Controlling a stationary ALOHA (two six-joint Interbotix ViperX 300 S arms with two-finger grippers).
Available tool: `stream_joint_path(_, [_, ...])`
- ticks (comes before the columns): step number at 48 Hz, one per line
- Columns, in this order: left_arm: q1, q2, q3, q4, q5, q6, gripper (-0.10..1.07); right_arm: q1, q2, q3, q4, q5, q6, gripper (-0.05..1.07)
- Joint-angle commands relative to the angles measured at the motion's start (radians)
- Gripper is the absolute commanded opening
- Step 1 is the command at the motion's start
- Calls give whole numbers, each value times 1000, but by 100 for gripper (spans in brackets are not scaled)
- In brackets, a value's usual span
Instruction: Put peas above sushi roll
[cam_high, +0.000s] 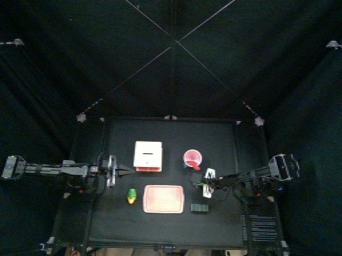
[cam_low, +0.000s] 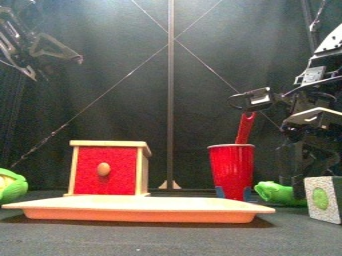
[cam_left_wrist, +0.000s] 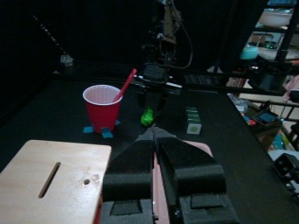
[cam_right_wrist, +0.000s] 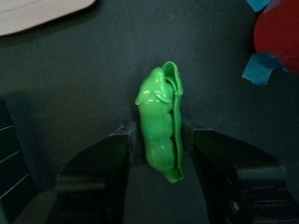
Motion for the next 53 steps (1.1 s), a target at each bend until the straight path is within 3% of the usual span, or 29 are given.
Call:
stream_joint_path(1, [2,5,-11,-2,-8,2,42,-8,-11,-17,-9,-5,2,88])
stream_joint_path(11, [3,6,-9,-2,-8,0,42,-8,-12,-23,-8,-9,2,98])
stream_joint_path(53, [2,5,-8,-2,-9,-2,42,40,-61,-63,-5,6,0,98])
